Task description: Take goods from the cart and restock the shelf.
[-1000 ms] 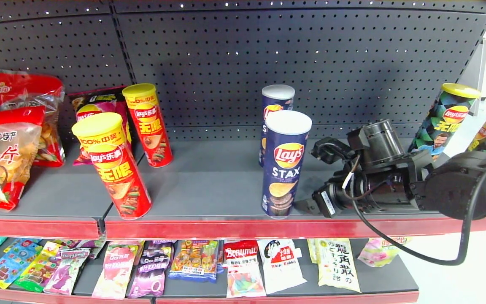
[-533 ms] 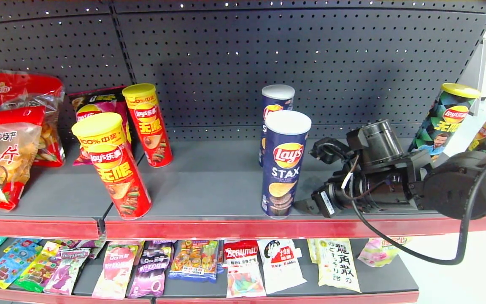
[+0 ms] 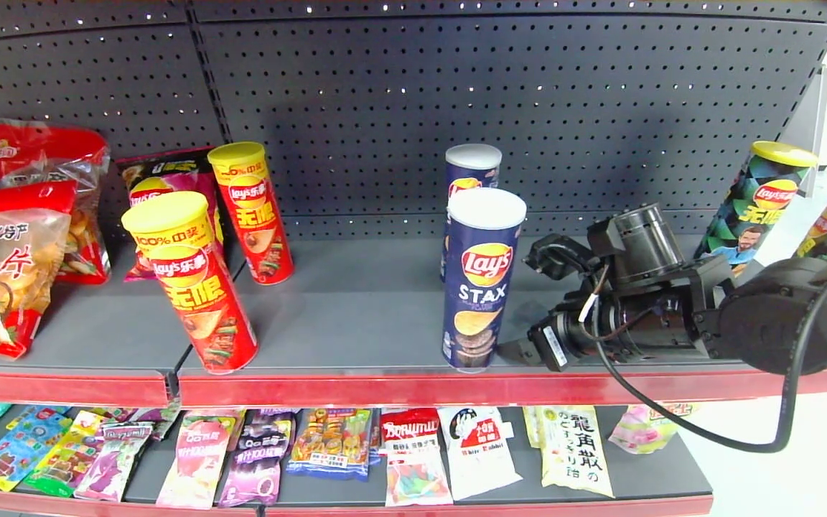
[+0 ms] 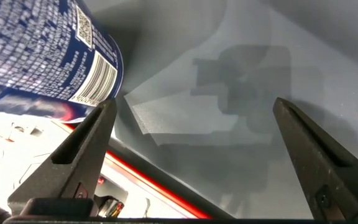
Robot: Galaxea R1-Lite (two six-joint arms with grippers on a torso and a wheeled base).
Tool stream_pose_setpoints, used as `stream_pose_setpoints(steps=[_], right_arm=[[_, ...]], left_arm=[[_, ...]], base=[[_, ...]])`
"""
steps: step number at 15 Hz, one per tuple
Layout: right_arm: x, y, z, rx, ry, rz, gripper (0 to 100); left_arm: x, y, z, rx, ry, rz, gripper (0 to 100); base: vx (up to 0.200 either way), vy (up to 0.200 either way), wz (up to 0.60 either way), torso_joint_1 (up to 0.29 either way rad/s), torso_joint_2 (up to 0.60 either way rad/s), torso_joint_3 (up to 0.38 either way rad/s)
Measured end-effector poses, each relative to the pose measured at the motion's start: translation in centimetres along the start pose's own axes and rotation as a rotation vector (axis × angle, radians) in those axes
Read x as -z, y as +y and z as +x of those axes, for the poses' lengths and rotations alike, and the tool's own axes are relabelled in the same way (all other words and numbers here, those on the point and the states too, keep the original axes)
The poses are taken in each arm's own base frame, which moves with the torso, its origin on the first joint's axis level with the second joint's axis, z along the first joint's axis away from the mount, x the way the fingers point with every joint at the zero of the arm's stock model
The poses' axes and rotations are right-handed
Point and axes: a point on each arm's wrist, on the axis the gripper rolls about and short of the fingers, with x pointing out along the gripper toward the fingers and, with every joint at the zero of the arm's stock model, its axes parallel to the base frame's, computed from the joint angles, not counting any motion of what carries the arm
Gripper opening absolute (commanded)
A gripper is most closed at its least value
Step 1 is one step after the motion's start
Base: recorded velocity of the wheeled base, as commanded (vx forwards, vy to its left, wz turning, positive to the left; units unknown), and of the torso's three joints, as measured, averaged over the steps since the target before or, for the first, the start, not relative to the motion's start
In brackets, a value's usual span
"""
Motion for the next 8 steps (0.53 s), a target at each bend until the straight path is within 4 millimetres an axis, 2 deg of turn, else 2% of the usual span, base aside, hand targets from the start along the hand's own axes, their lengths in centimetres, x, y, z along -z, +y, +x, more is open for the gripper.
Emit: stream_pose_setpoints(steps=[8], right_arm=[[-0.07, 0.25, 0.04, -0.006, -0.001, -0.005, 100]], left_arm=[[0.0, 0.0, 0.0, 0.0, 0.0, -0.001, 100]], base=[[0.0, 0.0, 0.0, 0.0, 0.0, 0.0]])
